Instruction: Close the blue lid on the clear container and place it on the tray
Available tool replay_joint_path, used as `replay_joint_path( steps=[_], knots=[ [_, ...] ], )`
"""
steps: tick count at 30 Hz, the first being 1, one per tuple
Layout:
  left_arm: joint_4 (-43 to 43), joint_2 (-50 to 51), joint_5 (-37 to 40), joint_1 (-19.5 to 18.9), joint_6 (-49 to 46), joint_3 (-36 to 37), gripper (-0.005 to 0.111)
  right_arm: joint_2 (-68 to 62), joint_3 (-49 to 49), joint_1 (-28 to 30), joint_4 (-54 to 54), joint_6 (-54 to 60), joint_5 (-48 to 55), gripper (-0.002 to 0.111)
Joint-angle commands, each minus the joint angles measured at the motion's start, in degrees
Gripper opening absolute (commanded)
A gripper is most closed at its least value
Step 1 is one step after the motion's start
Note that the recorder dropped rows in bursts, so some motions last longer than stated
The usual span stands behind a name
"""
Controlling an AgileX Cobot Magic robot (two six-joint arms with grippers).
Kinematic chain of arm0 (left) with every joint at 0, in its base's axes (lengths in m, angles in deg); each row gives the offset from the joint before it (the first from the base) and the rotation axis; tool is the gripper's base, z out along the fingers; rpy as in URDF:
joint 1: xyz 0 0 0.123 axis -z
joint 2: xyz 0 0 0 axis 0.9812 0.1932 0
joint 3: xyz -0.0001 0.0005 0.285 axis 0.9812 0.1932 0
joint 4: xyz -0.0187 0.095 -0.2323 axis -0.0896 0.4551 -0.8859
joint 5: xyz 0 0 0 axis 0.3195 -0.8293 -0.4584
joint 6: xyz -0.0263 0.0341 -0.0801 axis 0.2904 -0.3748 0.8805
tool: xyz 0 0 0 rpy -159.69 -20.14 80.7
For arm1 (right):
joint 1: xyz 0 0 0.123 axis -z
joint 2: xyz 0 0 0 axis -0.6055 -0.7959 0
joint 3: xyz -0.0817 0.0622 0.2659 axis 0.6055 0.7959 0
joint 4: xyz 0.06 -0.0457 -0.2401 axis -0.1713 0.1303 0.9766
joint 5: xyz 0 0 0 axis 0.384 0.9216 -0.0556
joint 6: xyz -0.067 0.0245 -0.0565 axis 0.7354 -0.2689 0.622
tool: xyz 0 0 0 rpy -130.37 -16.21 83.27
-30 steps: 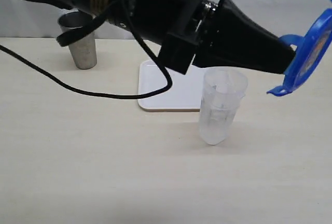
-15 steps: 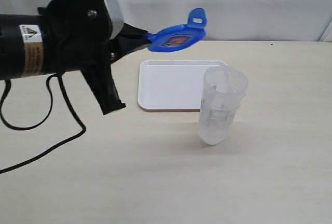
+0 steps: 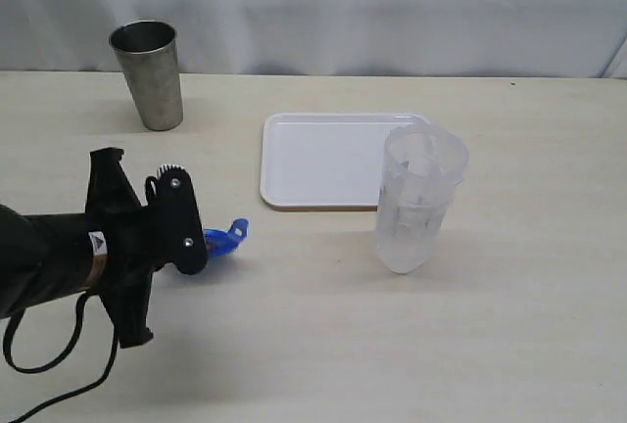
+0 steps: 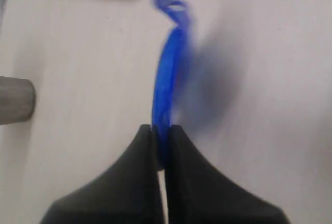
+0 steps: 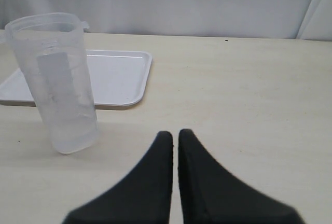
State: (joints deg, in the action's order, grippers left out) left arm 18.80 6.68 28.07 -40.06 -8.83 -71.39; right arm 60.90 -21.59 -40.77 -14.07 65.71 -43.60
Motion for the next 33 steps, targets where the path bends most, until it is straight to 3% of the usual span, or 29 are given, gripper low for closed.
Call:
replay_joint_path(
  steps=[1,5,17,19,26,30,33],
  knots=[
    [-0.04,5.72,-1.08,0.20,5.86,0.10,0.000,0.20,0.13,0.25,-0.18,-0.11,-0.07,0.004],
    [-0.04,7.23,-8.85,0.20,5.79,1.15,0.000,0.20,0.13,0.25,-0.18,-0.11,-0.07,0.004],
    [-0.04,7.32,-14.97,0.20,6.23,1.37,0.002,0.20,0.13,0.25,-0.18,-0.11,-0.07,0.004],
    [-0.04,7.32,-14.97,0.20,6.23,1.37,0.010,0.20,0.13,0.25,-0.18,-0.11,-0.07,0.004],
    [-0.58,7.32,-14.25,0.20,6.23,1.37,0.058,0.20,0.13,0.25,-0.18,-0.11,-0.07,0.004],
    [-0.72,4.50,-10.66,0.20,9.33,1.25,0.060,0.20,0.13,0.25,-0.18,-0.11,-0.07,0.004],
    [-0.67,-0.20,-10.27,0.20,17.89,0.56,0.060,0.20,0.13,0.25,-0.18,-0.11,-0.07,0.004]
  ],
)
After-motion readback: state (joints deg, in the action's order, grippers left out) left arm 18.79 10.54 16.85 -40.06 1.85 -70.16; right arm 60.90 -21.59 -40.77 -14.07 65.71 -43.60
